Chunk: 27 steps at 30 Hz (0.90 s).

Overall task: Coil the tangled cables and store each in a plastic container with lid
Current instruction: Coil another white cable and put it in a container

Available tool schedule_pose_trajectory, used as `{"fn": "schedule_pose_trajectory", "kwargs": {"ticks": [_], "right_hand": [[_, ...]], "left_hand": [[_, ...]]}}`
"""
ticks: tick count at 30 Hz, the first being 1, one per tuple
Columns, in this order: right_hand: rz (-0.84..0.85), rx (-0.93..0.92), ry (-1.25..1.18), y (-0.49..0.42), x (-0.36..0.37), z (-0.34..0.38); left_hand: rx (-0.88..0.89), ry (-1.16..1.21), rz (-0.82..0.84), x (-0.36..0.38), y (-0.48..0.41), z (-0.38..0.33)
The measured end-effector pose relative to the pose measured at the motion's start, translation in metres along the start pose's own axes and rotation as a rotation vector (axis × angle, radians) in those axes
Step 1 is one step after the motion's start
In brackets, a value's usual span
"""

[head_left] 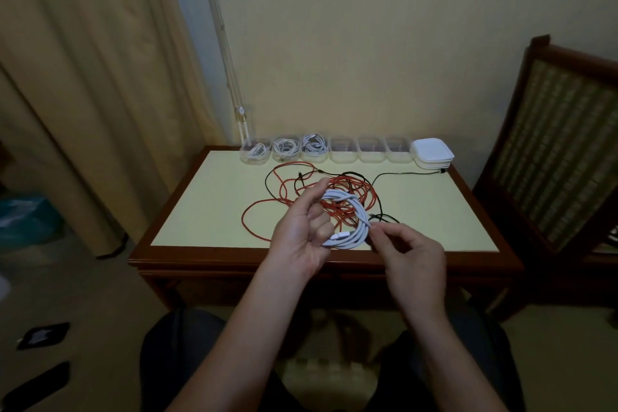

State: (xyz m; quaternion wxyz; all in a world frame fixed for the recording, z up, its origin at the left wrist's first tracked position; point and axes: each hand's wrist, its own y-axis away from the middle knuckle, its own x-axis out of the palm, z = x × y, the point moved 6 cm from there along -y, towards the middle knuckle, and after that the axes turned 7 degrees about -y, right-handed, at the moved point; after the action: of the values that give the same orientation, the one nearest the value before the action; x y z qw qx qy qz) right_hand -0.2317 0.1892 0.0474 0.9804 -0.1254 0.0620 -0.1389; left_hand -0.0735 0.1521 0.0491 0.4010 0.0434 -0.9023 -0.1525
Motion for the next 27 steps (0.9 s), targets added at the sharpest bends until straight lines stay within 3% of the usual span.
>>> {"fn": "schedule_pose_trajectory", "kwargs": {"ticks": [6, 12, 16, 23, 27], "right_hand": [[0.020, 0.410, -0.547, 0.009, 0.021, -0.007], [-0.005, 0.493, -0.547, 0.002, 0.017, -0.022], [0.170, 0.620, -0.786, 0.004, 0.028, -0.034], [0.347, 0.795, -1.051, 0.012, 0.041, -0.056], [0.305, 0.872, -0.983, 0.012, 0.044, -0.082]], "left_hand": [[0.206, -0.109, -0.121, -0.001, 0.003, 0.003], [0.251, -0.242, -0.175, -0.009, 0.001, 0.016], [0.275, -0.278, -0.242, -0.020, -0.003, 0.024], [0.091, -0.069, -0.083, -0.020, -0.022, 0.041], [0.099, -0.345, -0.163, -0.057, -0.039, 0.057]]}}
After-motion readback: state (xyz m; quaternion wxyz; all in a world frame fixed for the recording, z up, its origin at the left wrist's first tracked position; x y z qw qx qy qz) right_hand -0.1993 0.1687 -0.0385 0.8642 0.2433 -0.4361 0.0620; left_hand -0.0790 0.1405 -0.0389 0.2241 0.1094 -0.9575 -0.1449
